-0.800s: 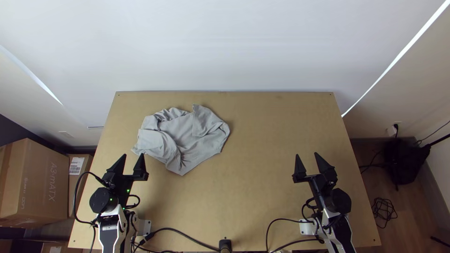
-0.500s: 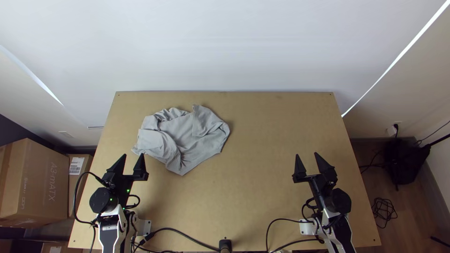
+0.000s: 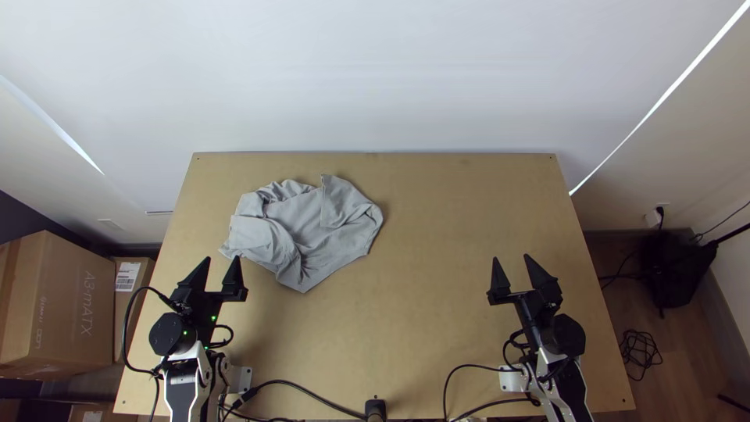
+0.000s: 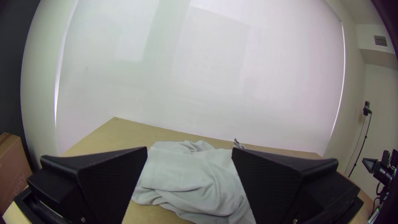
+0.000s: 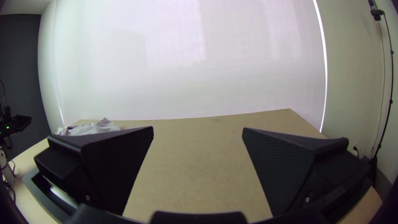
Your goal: Fold the t-shirt
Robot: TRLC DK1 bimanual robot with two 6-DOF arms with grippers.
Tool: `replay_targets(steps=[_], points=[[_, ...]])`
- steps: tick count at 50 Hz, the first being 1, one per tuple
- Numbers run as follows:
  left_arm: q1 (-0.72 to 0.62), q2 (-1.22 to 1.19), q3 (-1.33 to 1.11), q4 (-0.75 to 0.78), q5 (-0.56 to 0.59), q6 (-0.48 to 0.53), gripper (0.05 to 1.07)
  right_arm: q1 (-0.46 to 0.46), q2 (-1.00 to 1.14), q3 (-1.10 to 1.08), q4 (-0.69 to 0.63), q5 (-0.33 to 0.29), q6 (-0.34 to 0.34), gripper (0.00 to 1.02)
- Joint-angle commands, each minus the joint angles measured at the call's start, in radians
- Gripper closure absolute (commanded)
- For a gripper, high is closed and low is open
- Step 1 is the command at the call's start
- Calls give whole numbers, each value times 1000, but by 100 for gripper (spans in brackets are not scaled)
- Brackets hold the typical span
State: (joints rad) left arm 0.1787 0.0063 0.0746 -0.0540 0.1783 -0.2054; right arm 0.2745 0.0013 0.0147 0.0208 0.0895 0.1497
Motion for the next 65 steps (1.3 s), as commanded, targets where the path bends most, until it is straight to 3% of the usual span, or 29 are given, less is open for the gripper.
replay_targets(steps=[1, 7, 11, 13, 16, 26, 38, 48, 65], points=[[5, -6, -36, 2, -3, 11, 10, 0, -4, -9, -16, 3, 22, 3], [4, -6, -36, 2, -2, -17, 10, 31, -4, -9, -16, 3, 22, 3], [-39, -6, -36, 3, 0, -247, 10, 29, -4, -9, -16, 3, 21, 3], [-62, -6, -36, 2, 0, -289, 10, 29, -4, -9, -16, 3, 21, 3], [-85, -6, -36, 3, -2, -287, 10, 38, -4, -9, -16, 1, 47, 3], [-82, -9, -32, -29, 27, -224, 10, 72, -7, -9, -5, 1, 40, 3], [-5, -6, 1, 5, 30, -193, 10, 89, -6, 14, 219, 0, 31, 3], [35, 38, 88, 16, 35, -147, 10, 210, 40, 74, 337, -2, -30, 3], [25, 370, 424, -3, 36, -146, 10, 290, 500, 403, 369, -27, -73, 3]])
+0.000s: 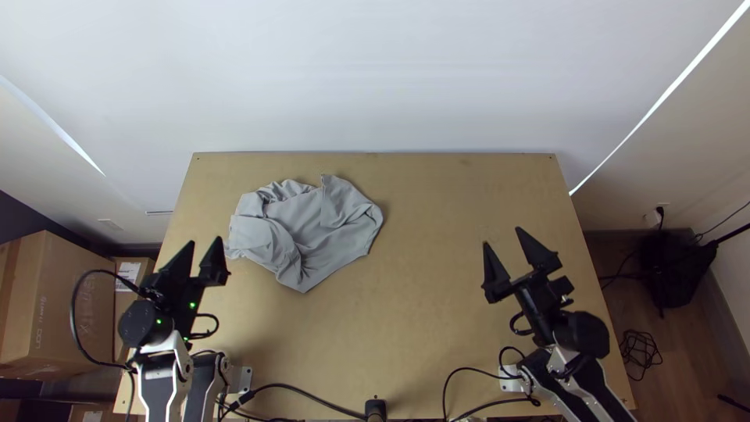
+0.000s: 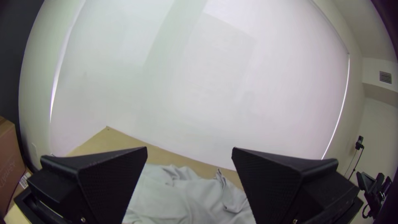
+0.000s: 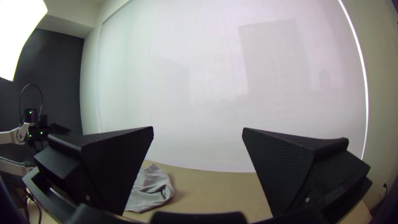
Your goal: Fold the t-shirt
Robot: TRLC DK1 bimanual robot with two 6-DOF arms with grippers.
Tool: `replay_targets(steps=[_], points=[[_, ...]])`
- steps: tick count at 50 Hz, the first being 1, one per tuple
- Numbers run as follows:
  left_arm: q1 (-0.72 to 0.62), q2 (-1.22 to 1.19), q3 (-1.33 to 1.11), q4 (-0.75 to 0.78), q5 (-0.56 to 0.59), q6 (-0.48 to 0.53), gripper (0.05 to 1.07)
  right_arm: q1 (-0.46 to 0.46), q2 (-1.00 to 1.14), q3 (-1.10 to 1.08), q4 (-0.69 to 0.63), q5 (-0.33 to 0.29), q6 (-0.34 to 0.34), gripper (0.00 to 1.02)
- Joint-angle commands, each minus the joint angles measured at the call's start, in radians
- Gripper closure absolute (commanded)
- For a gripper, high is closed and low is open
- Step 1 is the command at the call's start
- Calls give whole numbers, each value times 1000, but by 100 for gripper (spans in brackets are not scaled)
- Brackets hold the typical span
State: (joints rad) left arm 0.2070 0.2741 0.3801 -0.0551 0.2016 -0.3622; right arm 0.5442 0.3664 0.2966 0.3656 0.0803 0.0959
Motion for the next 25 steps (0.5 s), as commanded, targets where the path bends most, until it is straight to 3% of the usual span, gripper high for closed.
replay_targets(steps=[1, 10, 25], points=[[-3, 125, 146, -11, 13, 11, 10, 23, 169, 145, 24, -27, -24, 3], [49, 301, 345, -63, 13, 16, 10, 60, 463, 358, 24, -86, -38, 3], [195, 470, 579, -281, 81, 52, 10, 263, 887, 681, 15, -88, -39, 3]])
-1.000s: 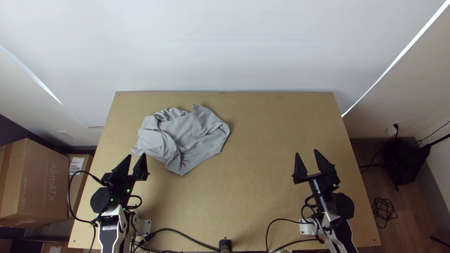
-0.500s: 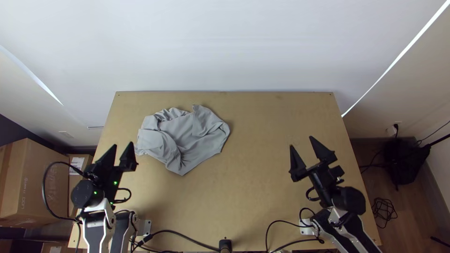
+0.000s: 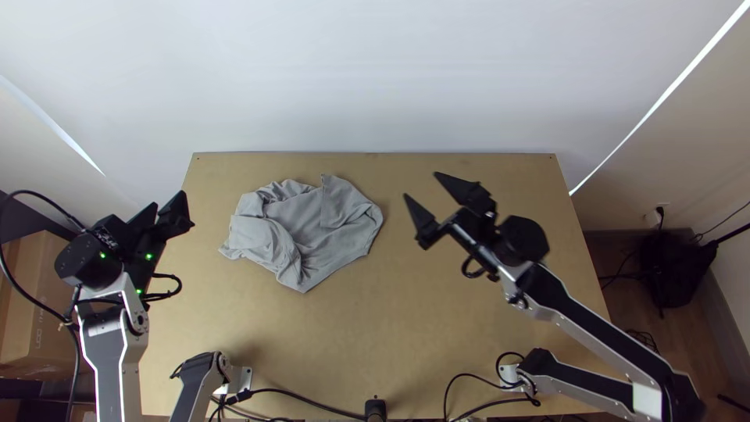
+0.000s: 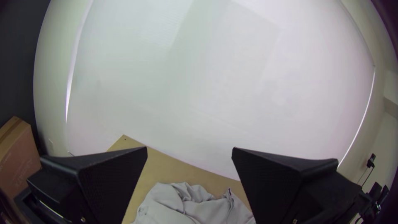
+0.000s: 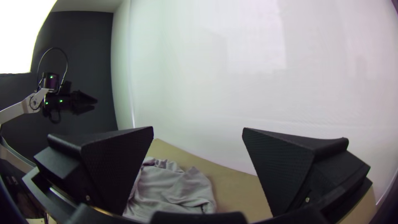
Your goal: Fold the t-shirt
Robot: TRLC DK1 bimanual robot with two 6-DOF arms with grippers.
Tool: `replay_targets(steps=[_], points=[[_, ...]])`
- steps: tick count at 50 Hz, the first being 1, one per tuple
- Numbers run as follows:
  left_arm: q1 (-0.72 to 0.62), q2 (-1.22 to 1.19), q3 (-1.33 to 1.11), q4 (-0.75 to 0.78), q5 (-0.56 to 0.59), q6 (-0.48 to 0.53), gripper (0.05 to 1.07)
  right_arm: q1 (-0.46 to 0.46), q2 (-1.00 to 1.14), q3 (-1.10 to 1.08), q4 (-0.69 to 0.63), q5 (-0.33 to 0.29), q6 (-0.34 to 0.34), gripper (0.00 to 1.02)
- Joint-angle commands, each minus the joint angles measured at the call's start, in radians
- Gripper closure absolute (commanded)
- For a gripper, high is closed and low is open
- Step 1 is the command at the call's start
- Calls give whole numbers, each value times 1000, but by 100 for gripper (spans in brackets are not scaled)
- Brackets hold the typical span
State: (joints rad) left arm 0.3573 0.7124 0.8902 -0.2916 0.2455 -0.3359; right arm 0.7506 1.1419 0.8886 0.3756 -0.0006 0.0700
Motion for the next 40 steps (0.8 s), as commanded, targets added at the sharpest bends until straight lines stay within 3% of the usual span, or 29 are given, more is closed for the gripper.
replay_targets(steps=[1, 16, 32, 40], points=[[55, 36, 76, -58, 54, 34, 10, 69, 134, 104, 5, -7, -13, 3], [198, 71, 159, -302, 101, 144, 10, 228, 432, 294, -33, -7, 5, 3], [281, 56, 161, -524, 132, 195, 10, 334, 714, 561, -277, -55, 131, 3], [301, 12, 159, -569, 130, 206, 10, 360, 834, 642, -308, -78, 166, 3]])
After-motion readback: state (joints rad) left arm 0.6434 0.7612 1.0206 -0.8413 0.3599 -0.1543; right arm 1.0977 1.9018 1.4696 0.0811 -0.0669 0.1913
